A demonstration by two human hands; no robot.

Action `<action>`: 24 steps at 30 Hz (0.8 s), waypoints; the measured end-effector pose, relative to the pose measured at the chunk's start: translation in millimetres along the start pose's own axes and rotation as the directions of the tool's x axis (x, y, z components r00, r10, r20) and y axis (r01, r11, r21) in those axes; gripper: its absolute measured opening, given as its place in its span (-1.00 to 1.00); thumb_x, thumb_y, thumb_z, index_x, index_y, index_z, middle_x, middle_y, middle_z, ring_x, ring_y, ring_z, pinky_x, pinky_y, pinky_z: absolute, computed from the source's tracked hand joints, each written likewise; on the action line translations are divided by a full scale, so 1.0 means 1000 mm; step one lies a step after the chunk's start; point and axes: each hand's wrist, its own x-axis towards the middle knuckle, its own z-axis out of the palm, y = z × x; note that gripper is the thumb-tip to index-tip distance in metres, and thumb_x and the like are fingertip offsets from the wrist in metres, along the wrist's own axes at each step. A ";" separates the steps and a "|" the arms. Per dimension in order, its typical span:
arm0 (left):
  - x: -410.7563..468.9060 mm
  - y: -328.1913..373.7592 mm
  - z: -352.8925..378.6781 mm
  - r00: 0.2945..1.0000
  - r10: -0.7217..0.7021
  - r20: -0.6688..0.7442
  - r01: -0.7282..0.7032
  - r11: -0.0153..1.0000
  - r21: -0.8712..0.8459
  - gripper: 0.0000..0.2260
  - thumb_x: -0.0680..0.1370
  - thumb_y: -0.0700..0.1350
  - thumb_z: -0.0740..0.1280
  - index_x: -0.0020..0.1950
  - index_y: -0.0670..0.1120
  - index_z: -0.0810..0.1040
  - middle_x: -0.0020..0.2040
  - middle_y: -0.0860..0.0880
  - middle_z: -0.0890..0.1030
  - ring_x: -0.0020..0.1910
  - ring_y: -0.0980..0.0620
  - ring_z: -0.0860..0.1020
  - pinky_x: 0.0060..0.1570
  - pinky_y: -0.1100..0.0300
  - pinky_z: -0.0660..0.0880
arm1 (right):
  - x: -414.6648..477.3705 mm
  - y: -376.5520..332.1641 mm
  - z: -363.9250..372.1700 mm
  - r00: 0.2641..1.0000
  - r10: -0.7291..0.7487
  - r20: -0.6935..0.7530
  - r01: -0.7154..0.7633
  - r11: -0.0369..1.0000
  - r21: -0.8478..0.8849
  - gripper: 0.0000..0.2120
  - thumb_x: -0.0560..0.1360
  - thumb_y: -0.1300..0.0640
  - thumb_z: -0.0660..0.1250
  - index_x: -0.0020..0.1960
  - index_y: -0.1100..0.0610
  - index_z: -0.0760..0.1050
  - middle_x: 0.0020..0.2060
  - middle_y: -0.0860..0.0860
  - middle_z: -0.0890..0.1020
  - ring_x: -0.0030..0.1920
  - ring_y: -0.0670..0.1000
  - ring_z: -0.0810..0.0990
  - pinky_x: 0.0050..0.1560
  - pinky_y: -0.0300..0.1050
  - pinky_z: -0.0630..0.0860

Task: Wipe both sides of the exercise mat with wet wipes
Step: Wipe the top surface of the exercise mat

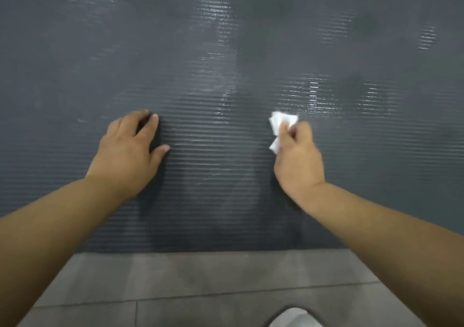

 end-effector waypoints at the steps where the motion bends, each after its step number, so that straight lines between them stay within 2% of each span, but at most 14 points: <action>1: 0.001 0.000 0.001 1.000 -0.013 -0.007 0.014 1.000 0.020 -0.47 0.54 0.02 0.29 0.44 -0.18 0.33 0.44 -0.17 0.28 0.40 -0.25 0.16 0.39 -0.17 0.16 | -0.007 -0.015 0.008 0.986 -0.168 0.012 0.167 0.986 0.028 -0.56 0.37 0.28 0.11 0.21 0.35 0.48 -0.06 0.15 0.42 -0.42 0.17 0.47 -0.53 -0.12 0.39; 4: -0.001 -0.004 0.009 1.000 0.015 -0.023 -0.015 0.999 0.030 -0.51 0.52 -0.03 0.33 0.40 -0.19 0.38 0.47 -0.19 0.26 0.46 -0.28 0.14 0.40 -0.25 0.07 | -0.020 -0.047 0.021 0.864 -0.494 0.098 0.487 0.869 0.086 -0.54 0.33 0.23 0.06 0.13 0.33 0.53 -0.09 0.06 0.30 -0.44 0.12 0.47 -0.59 -0.19 0.36; 6: -0.002 -0.005 0.011 1.000 -0.003 0.013 0.003 0.999 -0.035 -0.50 0.54 -0.03 0.29 0.44 -0.18 0.33 0.51 -0.15 0.17 0.49 -0.22 0.07 0.44 -0.19 0.02 | -0.006 -0.042 0.012 0.800 -0.588 0.118 0.578 0.809 0.105 -0.59 0.36 0.21 0.08 0.11 0.26 0.53 -0.11 0.03 0.31 -0.42 0.09 0.48 -0.58 -0.19 0.33; 7: -0.003 -0.006 0.011 1.000 0.001 0.015 -0.001 0.999 -0.042 -0.50 0.55 -0.02 0.27 0.45 -0.17 0.32 0.52 -0.13 0.15 0.50 -0.20 0.06 0.45 -0.17 0.04 | 0.005 -0.029 0.009 0.797 -0.597 0.089 0.591 0.802 0.083 -0.64 0.38 0.20 0.09 0.11 0.22 0.50 -0.11 0.04 0.34 -0.40 0.09 0.49 -0.55 -0.16 0.37; 9: -0.002 -0.008 0.009 1.000 0.014 0.021 -0.014 1.000 -0.007 -0.51 0.56 0.00 0.25 0.44 -0.16 0.33 0.51 -0.13 0.19 0.49 -0.21 0.12 0.43 -0.17 0.13 | 0.031 -0.001 -0.001 0.917 -0.398 0.037 0.397 0.917 0.043 -0.70 0.42 0.19 0.10 0.10 0.22 0.45 -0.11 0.14 0.45 -0.37 0.16 0.53 -0.49 -0.09 0.49; 11: 0.000 -0.010 0.006 0.999 0.050 0.006 -0.050 0.997 0.058 -0.58 0.59 0.01 0.23 0.38 -0.17 0.42 0.45 -0.17 0.32 0.42 -0.28 0.27 0.30 -0.24 0.31 | 0.055 0.019 -0.015 0.998 -0.062 -0.032 0.062 0.998 0.010 -0.72 0.50 0.19 0.11 0.12 0.27 0.46 -0.02 0.22 0.46 -0.28 0.24 0.53 -0.27 0.07 0.55; 13: 0.003 -0.011 0.005 0.995 0.089 -0.032 -0.086 0.991 0.100 -0.62 0.56 -0.01 0.21 0.29 -0.18 0.51 0.35 -0.21 0.45 0.28 -0.35 0.42 0.07 -0.29 0.42 | 0.068 0.017 -0.021 0.973 0.231 0.003 -0.231 0.973 -0.002 -0.76 0.52 0.26 0.16 0.16 0.29 0.41 0.13 0.19 0.38 -0.19 0.21 0.47 -0.04 0.03 0.49; 15: 0.004 -0.011 0.006 0.992 0.104 -0.075 -0.096 0.989 0.111 -0.69 0.58 -0.09 0.20 0.26 -0.18 0.53 0.31 -0.21 0.48 0.24 -0.36 0.46 0.00 -0.30 0.42 | 0.064 -0.010 -0.018 0.965 0.258 0.053 -0.252 0.963 -0.099 -0.56 0.46 0.33 0.19 0.34 0.27 0.30 0.23 0.16 0.28 -0.15 0.17 0.43 0.03 -0.03 0.44; 17: 0.004 -0.014 0.008 0.989 0.114 -0.094 -0.104 0.989 0.100 -0.71 0.60 -0.13 0.19 0.28 -0.18 0.52 0.32 -0.20 0.48 0.24 -0.36 0.46 -0.01 -0.28 0.42 | 0.047 -0.046 -0.004 0.990 0.057 0.131 -0.053 0.998 -0.037 -0.45 0.43 0.34 0.20 0.41 0.25 0.25 0.23 0.16 0.31 -0.12 0.19 0.50 -0.04 0.00 0.49; 18: 0.003 -0.016 0.010 0.987 0.126 -0.100 -0.115 0.988 0.102 -0.69 0.60 -0.11 0.17 0.27 -0.19 0.52 0.31 -0.19 0.49 0.23 -0.35 0.47 -0.03 -0.27 0.44 | 0.034 -0.064 0.003 0.972 -0.170 0.164 0.168 0.985 0.026 -0.50 0.40 0.34 0.21 0.35 0.28 0.34 0.16 0.18 0.39 -0.17 0.20 0.53 -0.18 0.03 0.54; 20: 0.004 -0.020 0.009 0.984 0.148 -0.096 -0.139 0.985 0.098 -0.63 0.56 -0.06 0.13 0.26 -0.18 0.54 0.29 -0.18 0.51 0.20 -0.33 0.50 -0.05 -0.25 0.47 | 0.012 -0.085 0.012 0.794 -0.560 0.235 0.551 0.827 0.110 -0.62 0.39 0.24 0.12 0.12 0.35 0.52 -0.06 0.20 0.54 -0.35 0.19 0.53 -0.49 -0.04 0.49; 21: 0.005 -0.022 0.007 0.983 0.156 -0.098 -0.148 0.985 0.085 -0.63 0.55 -0.06 0.14 0.25 -0.17 0.55 0.28 -0.17 0.52 0.19 -0.33 0.51 -0.05 -0.26 0.48 | 0.015 -0.085 0.012 0.718 -0.648 0.253 0.643 0.757 0.114 -0.56 0.41 0.15 0.02 0.09 0.33 0.54 -0.11 0.19 0.57 -0.37 0.19 0.53 -0.50 -0.06 0.46; 22: 0.006 -0.023 0.005 0.982 0.158 -0.107 -0.151 0.986 0.069 -0.66 0.56 -0.08 0.17 0.25 -0.17 0.55 0.28 -0.16 0.53 0.19 -0.32 0.51 -0.02 -0.26 0.48 | 0.025 -0.077 0.009 0.711 -0.644 0.283 0.649 0.755 0.088 -0.46 0.43 0.06 -0.08 0.14 0.28 0.54 -0.10 0.16 0.57 -0.32 0.18 0.53 -0.43 -0.04 0.43; 24: 0.009 -0.027 0.002 0.983 0.147 -0.109 -0.144 0.989 0.035 -0.72 0.57 -0.14 0.26 0.26 -0.15 0.55 0.30 -0.12 0.52 0.20 -0.29 0.51 0.04 -0.26 0.48 | 0.054 -0.050 0.002 0.831 -0.521 0.198 0.538 0.842 -0.043 -0.41 0.46 -0.07 -0.14 0.24 0.18 0.46 0.00 0.11 0.52 -0.20 0.18 0.52 -0.26 -0.01 0.41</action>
